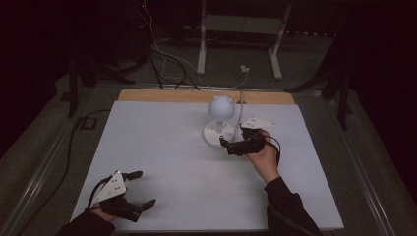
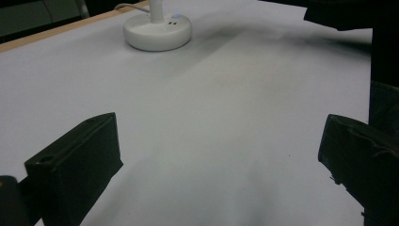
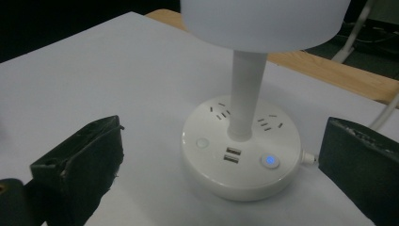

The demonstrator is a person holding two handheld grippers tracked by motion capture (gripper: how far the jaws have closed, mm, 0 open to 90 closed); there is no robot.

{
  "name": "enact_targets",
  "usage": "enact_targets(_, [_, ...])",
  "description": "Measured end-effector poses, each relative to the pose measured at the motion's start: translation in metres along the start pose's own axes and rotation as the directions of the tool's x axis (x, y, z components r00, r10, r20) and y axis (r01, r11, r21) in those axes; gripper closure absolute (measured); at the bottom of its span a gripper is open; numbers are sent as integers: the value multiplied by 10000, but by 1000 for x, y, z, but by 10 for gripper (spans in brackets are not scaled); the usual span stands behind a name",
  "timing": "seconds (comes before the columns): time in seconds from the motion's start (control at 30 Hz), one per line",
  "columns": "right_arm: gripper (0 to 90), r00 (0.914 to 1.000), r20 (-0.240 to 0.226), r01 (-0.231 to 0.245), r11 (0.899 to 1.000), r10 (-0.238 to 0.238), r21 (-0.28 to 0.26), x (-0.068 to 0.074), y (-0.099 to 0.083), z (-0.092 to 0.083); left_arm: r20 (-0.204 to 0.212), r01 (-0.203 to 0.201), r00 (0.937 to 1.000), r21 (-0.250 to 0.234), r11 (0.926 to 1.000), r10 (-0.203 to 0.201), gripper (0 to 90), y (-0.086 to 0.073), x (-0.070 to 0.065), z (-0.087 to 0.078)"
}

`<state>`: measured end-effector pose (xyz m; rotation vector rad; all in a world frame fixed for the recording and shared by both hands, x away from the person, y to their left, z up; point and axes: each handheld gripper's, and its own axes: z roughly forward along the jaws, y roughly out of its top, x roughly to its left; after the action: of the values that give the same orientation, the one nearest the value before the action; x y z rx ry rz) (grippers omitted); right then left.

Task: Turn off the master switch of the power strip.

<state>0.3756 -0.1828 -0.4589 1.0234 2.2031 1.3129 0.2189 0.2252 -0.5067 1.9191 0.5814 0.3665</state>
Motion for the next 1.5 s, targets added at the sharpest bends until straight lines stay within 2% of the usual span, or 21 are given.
enact_targets(0.4, [4, 9993, 194, -322, 9995, 322, -23, -10, 0, 18, 43, 9, 10000, 0, 10000, -9, 3, 0, 0, 0])
enact_targets(0.47, [12, 9991, 226, -361, 9993, 362, -28, -10, 0, 19, 42, 9, 10000, -3, 10000, -9, 3, 0, 0, 0])
enact_targets(0.5, [38, 9982, 272, -532, 9986, 533, -49, -11, -1, 21, 37, 7, 10000, -1, 10000, -7, 2, 0, 0, 0])
enact_targets(0.67, [83, 9972, 417, -628, 9980, 627, 19, -14, -2, 26, 35, 13, 10000, -9, 10000, -13, 3, 0, 0, 0])
enact_targets(0.73, [127, 9959, 594, -680, 9977, 681, -44, -16, -3, 27, 40, 22, 10000, -7, 10000, -22, 3, 0, 0, 0])
enact_targets(1.1, [152, 9848, 1532, -755, 9962, 813, -434, -19, -3, 33, 41, 16, 10000, 15, 10000, -16, 3, 0, 0, 0])
enact_targets(1.17, [158, 9807, 1676, -939, 9945, 1005, -468, -20, -3, 34, 43, 12, 10000, 17, 10000, -12, 3, 0, 0, 0])
enact_targets(1.3, [263, 9743, 1789, -1304, 9904, 1367, -467, -20, -2, 34, 40, 12, 10000, 17, 10000, -12, 3, 0, 0, 0])
enact_targets(1.5, [527, 9614, 2069, -1750, 9833, 1814, -492, -20, 0, 31, 33, 15, 10000, 22, 10000, -15, 3, 0, 0, 0])
